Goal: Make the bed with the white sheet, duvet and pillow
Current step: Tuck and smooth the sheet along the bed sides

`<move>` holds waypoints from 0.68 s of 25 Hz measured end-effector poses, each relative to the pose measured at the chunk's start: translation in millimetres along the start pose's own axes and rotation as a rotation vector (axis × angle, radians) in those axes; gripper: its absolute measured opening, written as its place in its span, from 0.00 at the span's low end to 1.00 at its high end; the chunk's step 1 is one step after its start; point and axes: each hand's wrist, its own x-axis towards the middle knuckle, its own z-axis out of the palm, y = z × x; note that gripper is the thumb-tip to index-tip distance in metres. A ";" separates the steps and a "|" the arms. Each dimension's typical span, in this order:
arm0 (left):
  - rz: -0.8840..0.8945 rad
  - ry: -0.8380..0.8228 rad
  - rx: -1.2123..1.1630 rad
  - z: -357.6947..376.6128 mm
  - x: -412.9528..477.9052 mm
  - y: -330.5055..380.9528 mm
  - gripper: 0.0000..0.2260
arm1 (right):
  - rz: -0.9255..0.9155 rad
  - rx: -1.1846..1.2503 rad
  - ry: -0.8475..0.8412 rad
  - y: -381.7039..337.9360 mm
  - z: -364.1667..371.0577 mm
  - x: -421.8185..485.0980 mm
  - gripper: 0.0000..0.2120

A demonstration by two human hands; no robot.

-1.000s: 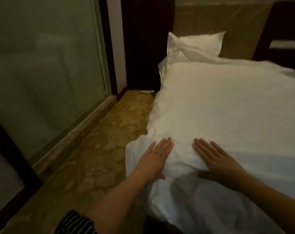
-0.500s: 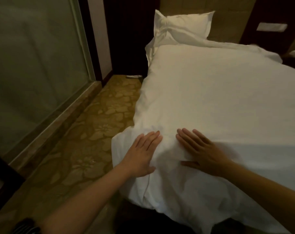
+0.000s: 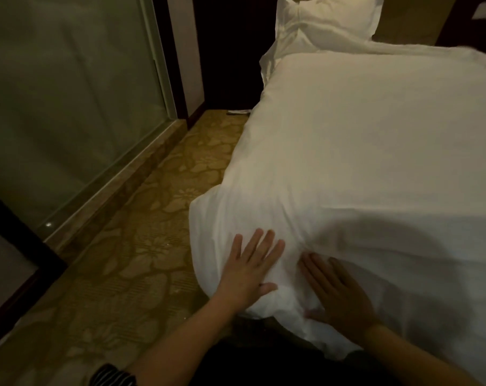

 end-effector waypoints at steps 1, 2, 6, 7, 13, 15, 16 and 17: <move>0.032 0.038 0.009 -11.6 4.9 0.5 0.54 | 0.027 0.010 0.059 1.6 -9.7 7.6 0.42; 0.047 0.070 0.010 -23.2 14.0 -0.8 0.51 | 0.074 0.024 0.104 4.6 -21.0 17.8 0.39; 0.151 -0.125 0.082 -25.2 29.5 -6.5 0.48 | 0.058 -0.021 0.036 16.0 -16.6 22.4 0.47; 0.177 -0.232 0.090 -12.4 17.1 -4.3 0.51 | 0.028 0.002 -0.108 14.2 -1.3 5.7 0.52; 0.313 -0.167 0.029 6.9 -32.2 11.5 0.42 | -0.173 -0.039 0.135 -3.7 19.3 -35.5 0.31; 0.298 0.123 -0.112 -22.9 11.4 5.3 0.31 | -0.068 -0.010 0.244 24.5 -13.8 -7.5 0.30; 0.250 0.225 -0.120 -37.7 39.8 2.9 0.29 | 0.000 -0.024 0.284 41.9 -28.0 6.2 0.30; 0.212 0.278 -0.101 -48.0 68.1 2.3 0.29 | 0.069 -0.063 0.309 60.4 -37.8 16.2 0.29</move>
